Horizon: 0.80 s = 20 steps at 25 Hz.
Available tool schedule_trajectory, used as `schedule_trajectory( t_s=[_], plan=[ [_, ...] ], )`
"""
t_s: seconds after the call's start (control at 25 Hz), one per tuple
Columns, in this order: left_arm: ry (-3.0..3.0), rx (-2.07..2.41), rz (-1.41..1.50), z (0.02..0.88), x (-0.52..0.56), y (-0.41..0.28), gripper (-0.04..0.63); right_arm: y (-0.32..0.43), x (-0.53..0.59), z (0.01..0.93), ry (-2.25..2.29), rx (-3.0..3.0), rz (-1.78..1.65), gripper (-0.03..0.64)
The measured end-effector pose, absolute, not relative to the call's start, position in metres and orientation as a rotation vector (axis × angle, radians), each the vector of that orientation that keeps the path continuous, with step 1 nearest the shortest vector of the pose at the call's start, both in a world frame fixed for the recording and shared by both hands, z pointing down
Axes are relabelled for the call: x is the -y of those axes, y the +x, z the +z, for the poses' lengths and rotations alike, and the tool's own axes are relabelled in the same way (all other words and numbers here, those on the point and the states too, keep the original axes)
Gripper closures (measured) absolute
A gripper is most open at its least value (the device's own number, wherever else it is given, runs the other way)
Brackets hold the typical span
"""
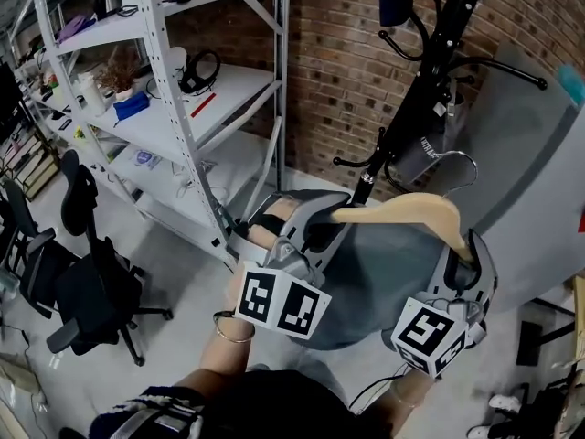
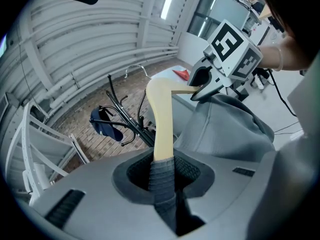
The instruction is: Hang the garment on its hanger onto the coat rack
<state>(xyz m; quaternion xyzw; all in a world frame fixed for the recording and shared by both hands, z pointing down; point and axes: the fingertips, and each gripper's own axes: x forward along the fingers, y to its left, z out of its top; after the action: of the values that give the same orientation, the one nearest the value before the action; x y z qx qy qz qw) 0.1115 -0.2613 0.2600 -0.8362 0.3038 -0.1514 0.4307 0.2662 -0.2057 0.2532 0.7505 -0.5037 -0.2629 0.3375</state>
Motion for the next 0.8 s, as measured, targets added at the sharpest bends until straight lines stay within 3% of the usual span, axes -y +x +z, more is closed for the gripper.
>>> schedule_trajectory(
  t_s=[0.8],
  plan=[
    [-2.080, -0.849, -0.420, 0.254, 0.401, 0.198, 0.517, 0.356, 0.357, 0.244, 1.925, 1.388, -0.726, 0.514]
  ],
)
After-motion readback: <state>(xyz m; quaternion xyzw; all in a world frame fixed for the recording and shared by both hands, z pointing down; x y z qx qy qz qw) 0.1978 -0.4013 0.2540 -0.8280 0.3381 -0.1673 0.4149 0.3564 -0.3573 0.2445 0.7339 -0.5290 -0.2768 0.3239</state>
